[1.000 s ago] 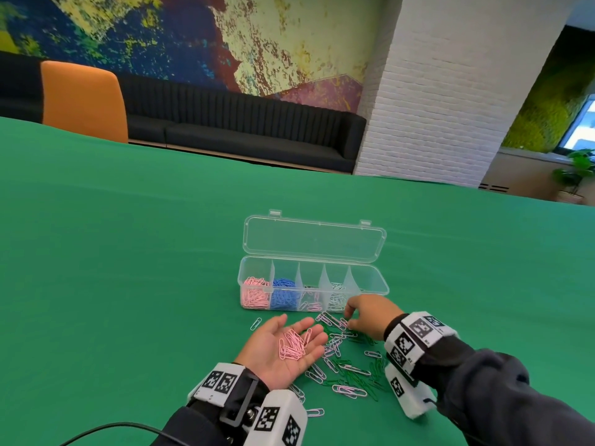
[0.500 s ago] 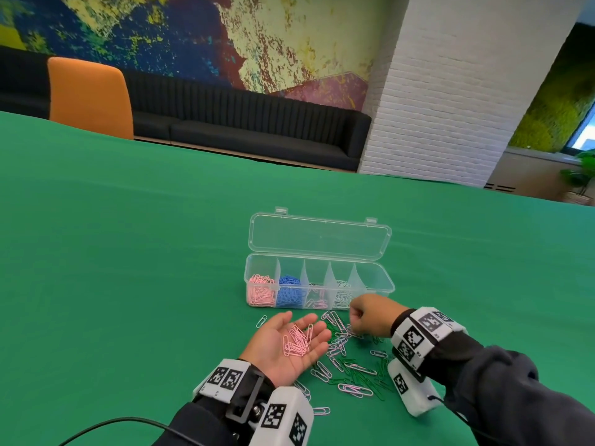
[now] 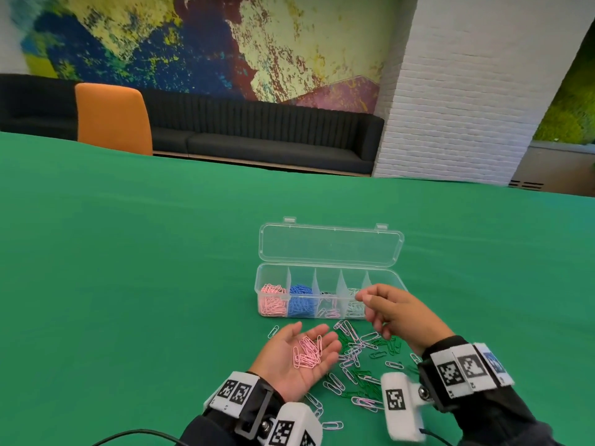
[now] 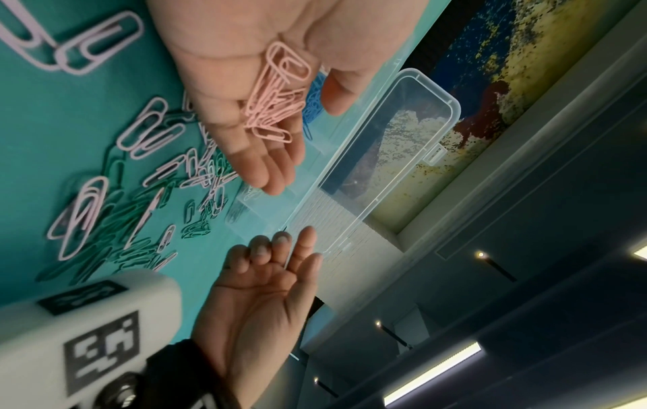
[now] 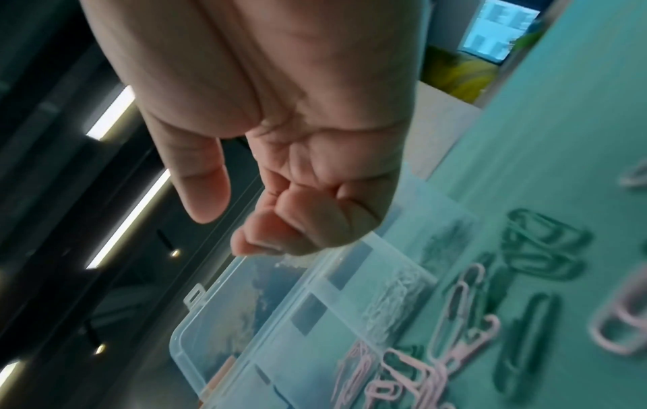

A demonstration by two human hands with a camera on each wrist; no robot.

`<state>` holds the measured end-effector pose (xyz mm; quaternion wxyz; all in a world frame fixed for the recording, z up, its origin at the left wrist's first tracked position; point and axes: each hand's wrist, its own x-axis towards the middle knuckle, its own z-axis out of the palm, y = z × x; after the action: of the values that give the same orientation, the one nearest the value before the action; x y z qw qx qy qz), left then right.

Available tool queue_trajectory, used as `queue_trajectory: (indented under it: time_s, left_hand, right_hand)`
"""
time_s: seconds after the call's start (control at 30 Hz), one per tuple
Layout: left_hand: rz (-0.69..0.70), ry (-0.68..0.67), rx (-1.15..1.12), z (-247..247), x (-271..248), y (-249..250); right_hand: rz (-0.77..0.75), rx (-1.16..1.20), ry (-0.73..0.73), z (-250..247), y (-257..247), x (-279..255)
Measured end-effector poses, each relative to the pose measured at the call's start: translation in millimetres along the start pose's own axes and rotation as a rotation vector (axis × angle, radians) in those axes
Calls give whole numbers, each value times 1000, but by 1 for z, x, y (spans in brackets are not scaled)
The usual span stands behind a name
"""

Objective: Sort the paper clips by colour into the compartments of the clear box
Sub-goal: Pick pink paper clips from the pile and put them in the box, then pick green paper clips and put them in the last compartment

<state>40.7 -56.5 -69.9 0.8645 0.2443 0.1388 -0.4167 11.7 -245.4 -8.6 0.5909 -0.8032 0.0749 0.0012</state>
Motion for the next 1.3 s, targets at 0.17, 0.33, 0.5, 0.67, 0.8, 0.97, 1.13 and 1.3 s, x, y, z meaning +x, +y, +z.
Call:
queue_trajectory:
  time_s: [0.17,0.33,0.5,0.67,0.8,0.97,1.13,1.3]
  left_hand:
    - [39,28,13,0,-9,10]
    - [337,61,134,13,-13,49]
    - [663,123,346,45,3,103]
    - [808,270,696,43,28,111]
    - [815,226,811,39,30,106]
    - [848,236,763,39,30,106]
    - [814,283,825,41,32,106]
    - [796,261,889,41,31,105]
  right_hand:
    - [90,459,15,-8,33,0]
    - [183,817,-24,-12,58,1]
    - [189,904,-39,-14,64,5]
    - [205,982,-8,-16,66,3]
    - [214,1033,46,-16,69,4]
    - [228,1024,35,-17,73,7]
    - [193,1022,-19,-18,77,9]
    - [212,1024,7,-17,73,8]
